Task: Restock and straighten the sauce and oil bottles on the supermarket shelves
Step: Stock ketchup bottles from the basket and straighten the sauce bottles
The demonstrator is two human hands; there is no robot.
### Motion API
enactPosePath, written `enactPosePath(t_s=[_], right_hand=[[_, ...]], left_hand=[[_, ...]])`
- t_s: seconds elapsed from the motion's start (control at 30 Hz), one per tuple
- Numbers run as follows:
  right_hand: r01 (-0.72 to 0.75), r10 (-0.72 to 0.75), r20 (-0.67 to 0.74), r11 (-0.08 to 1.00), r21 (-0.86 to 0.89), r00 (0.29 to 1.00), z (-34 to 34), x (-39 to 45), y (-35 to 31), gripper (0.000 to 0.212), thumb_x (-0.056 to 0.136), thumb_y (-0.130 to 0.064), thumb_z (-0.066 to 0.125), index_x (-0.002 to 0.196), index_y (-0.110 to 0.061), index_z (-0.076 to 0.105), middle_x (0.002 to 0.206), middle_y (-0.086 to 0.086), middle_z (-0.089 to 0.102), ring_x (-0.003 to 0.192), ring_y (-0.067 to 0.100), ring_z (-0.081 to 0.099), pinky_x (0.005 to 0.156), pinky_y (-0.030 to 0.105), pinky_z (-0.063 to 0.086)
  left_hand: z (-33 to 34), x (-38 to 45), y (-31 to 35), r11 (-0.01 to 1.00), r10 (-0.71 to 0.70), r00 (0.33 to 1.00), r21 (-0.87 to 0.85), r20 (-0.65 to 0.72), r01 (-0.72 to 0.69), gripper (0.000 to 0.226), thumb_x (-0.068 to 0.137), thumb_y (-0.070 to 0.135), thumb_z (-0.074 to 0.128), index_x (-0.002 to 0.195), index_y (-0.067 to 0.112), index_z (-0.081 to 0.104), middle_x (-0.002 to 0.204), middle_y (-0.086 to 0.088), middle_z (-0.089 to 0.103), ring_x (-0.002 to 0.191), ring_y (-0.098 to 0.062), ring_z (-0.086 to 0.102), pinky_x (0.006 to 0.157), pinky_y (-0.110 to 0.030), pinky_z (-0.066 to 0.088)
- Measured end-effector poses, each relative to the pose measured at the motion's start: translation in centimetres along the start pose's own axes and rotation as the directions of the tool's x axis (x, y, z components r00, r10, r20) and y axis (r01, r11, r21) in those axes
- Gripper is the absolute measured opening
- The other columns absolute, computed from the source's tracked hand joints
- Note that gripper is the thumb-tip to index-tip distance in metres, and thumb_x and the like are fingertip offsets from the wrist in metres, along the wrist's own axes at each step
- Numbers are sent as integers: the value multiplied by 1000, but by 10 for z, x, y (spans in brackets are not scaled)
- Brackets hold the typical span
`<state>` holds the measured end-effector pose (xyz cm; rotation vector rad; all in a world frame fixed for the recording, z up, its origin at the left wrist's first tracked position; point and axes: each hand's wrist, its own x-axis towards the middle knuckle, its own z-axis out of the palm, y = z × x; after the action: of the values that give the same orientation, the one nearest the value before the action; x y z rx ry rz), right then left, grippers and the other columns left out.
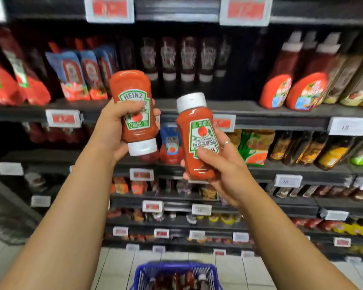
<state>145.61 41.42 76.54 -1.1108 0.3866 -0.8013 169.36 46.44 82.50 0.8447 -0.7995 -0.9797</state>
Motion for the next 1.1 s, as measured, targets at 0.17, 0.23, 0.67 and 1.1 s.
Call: enactPosePath(t_s=[0.17,0.23,0.67,1.1], right_hand=[[78,-112,-133,968,-238,985,25,38,-42,63,77,-15,79,135,-26,57,128,16,67,104,37,68,80,50,59],[63,-137,-197,939,-339,971,29,55,-61,63,72,-19,82,130,-21,59,121,14,70,90,31,71,66,41,59],[69,-420,-361,726,-684,833,-33,182,-135,39,56,-17,98,90,-12,79,88,-7,79,82,9,76,69,23,57],[99,-513,-407,704,-703,756,-91,274,-126,44,75,-20,87,116,-14,72,113,3,75,107,19,71,98,45,56]], left_hand=[[-11,58,34,967,96,988,224,118,-120,38,77,2,69,114,4,64,90,-15,73,87,-32,74,68,-47,62],[-13,81,37,956,88,988,268,130,-121,42,72,2,74,113,5,65,90,-14,74,85,-32,74,67,-48,61],[19,195,-8,926,-82,992,360,-93,110,28,70,12,85,93,13,69,104,-13,75,87,-24,71,94,-42,56],[7,251,-36,892,174,983,412,64,-185,49,58,21,87,104,30,73,103,0,78,101,-22,74,85,-37,56]])
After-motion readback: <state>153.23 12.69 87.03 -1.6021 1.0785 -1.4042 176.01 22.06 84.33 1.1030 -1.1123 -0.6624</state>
